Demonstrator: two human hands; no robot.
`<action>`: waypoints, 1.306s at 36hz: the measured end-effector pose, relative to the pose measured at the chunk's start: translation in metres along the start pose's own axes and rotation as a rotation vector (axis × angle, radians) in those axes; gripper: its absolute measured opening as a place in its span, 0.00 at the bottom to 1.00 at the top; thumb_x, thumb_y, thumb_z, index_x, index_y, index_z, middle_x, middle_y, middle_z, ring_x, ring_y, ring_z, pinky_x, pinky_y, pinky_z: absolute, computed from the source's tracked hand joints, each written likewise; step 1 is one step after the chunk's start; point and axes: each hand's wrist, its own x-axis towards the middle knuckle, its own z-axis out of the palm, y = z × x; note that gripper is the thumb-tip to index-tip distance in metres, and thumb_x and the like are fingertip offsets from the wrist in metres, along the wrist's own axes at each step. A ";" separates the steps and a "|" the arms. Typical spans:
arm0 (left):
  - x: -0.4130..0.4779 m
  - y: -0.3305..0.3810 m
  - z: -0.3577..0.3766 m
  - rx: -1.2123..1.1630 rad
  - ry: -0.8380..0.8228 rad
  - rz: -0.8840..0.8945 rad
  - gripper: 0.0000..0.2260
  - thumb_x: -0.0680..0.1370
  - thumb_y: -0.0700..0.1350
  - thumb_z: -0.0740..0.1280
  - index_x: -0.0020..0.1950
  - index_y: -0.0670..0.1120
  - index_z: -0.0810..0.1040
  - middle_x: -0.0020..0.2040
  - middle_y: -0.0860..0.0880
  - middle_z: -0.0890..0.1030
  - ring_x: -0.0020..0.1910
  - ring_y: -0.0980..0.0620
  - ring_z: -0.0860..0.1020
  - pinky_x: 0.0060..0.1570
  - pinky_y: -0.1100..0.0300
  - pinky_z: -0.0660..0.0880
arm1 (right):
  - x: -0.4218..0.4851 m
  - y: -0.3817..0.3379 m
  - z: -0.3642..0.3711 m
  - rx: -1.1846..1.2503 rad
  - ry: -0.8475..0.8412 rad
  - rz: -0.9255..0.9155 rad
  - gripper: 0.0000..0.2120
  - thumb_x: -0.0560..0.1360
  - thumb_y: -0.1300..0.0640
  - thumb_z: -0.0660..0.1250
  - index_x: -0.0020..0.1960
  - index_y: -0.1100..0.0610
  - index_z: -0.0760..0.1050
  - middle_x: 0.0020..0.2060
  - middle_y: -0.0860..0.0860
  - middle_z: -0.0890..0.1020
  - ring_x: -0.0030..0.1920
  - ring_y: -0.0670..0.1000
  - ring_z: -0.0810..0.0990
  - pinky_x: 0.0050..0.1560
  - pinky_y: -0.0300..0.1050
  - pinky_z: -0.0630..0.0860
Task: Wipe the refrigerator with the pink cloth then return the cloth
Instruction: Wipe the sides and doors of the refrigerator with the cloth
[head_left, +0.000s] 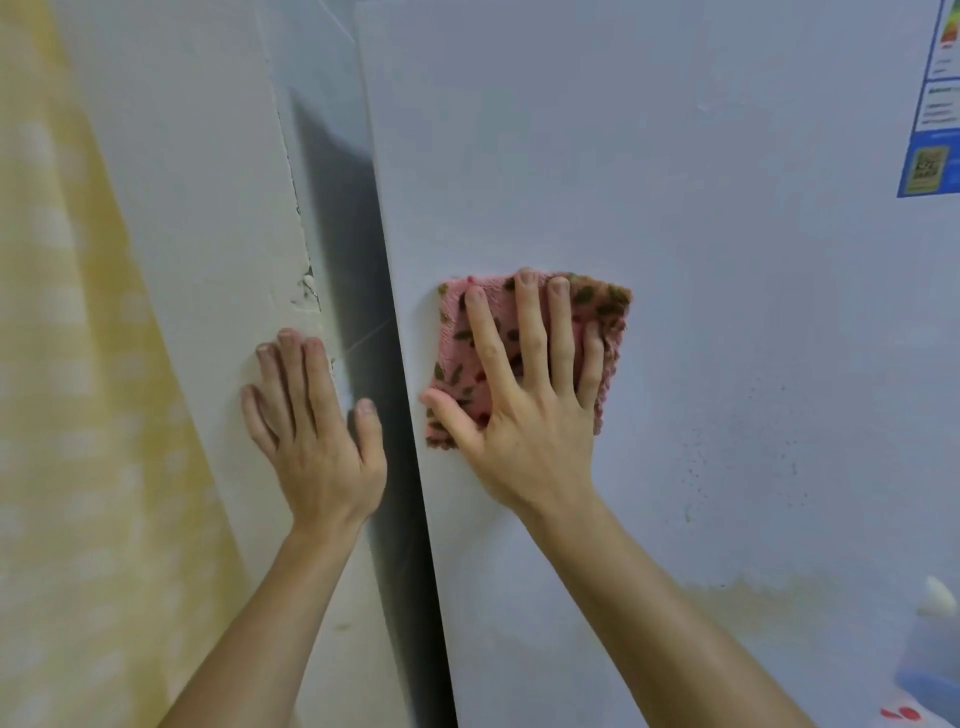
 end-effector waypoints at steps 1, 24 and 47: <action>0.000 0.000 0.000 -0.003 -0.006 -0.003 0.31 0.85 0.47 0.59 0.85 0.40 0.54 0.85 0.41 0.54 0.85 0.39 0.52 0.81 0.34 0.50 | 0.008 -0.003 0.001 -0.004 0.010 -0.005 0.38 0.80 0.28 0.60 0.84 0.46 0.61 0.84 0.54 0.57 0.85 0.58 0.53 0.83 0.62 0.47; 0.002 0.001 -0.002 -0.022 -0.026 -0.008 0.38 0.77 0.41 0.64 0.85 0.39 0.54 0.85 0.38 0.56 0.85 0.37 0.52 0.81 0.31 0.50 | -0.084 0.027 0.012 -0.064 -0.105 -0.113 0.32 0.84 0.38 0.60 0.85 0.42 0.55 0.86 0.52 0.51 0.85 0.55 0.49 0.83 0.61 0.43; -0.026 0.105 0.007 -0.063 -0.044 0.086 0.29 0.85 0.62 0.62 0.80 0.47 0.67 0.82 0.38 0.64 0.83 0.36 0.58 0.79 0.34 0.57 | -0.122 0.105 -0.011 -0.135 -0.157 -0.088 0.35 0.83 0.38 0.59 0.86 0.43 0.51 0.86 0.52 0.48 0.85 0.57 0.49 0.81 0.72 0.47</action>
